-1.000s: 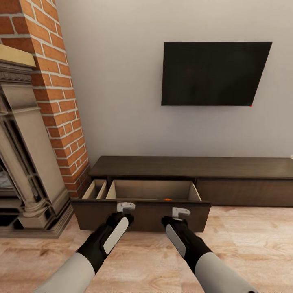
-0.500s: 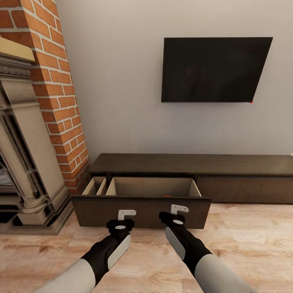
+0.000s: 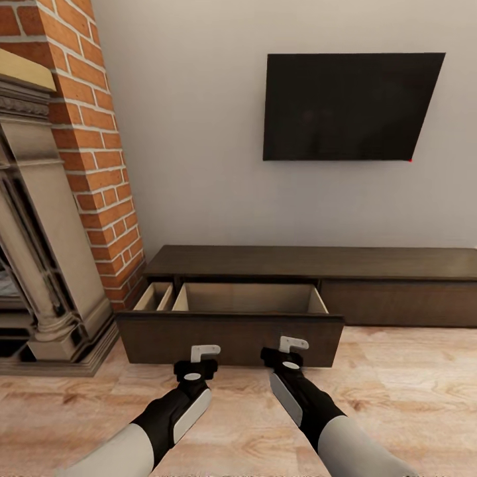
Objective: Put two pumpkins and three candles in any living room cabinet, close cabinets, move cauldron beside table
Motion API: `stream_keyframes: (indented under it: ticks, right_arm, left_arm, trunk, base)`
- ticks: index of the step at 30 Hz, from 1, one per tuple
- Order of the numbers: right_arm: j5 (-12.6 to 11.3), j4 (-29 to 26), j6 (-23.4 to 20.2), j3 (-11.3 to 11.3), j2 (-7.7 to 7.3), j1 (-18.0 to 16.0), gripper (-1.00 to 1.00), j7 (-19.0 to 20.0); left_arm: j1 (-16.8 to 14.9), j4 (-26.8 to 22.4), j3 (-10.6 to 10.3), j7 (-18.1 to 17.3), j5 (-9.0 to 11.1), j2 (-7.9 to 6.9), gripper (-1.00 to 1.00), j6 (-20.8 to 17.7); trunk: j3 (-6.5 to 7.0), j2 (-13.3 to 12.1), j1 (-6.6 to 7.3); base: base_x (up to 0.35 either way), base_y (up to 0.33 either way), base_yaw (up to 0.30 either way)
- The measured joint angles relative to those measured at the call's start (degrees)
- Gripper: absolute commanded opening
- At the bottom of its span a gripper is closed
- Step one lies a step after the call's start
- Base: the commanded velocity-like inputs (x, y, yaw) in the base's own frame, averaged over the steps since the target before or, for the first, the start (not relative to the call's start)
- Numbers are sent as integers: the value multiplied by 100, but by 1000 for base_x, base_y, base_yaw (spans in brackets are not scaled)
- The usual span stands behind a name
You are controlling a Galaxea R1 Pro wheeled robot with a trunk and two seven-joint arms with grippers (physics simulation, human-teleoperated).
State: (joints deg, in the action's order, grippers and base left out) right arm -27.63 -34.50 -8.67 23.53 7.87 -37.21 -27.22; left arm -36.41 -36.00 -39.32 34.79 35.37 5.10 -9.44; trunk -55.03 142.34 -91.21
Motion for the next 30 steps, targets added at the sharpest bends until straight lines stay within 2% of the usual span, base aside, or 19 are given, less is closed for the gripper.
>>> stream_keyframes:
  ticks: [2,9,26,30]
  right_arm:
    - [61,122,120,66,0,0,100,1]
    - [109,391,615,361,0,0,100,2]
    - [153,614,1225,397,-1,1,100,75]
    - [145,779,1482,396,1,1,100,383]
  left_arm:
    - [0,-2,5,6,0,0,100,2]
    - [0,-35,17,17,-4,-15,100,11]
    - [0,-87,-10,4,-66,-15,100,329]
    - [0,-91,-5,8,-66,-14,100,337]
  trunk:
    - [-36,80,-44]
    - [-190,95,-65]
    - [-567,119,-109]
    - [-656,124,-119]
  base:
    - [0,0,0]
    - [0,0,0]
    - [0,0,0]
    - [0,0,0]
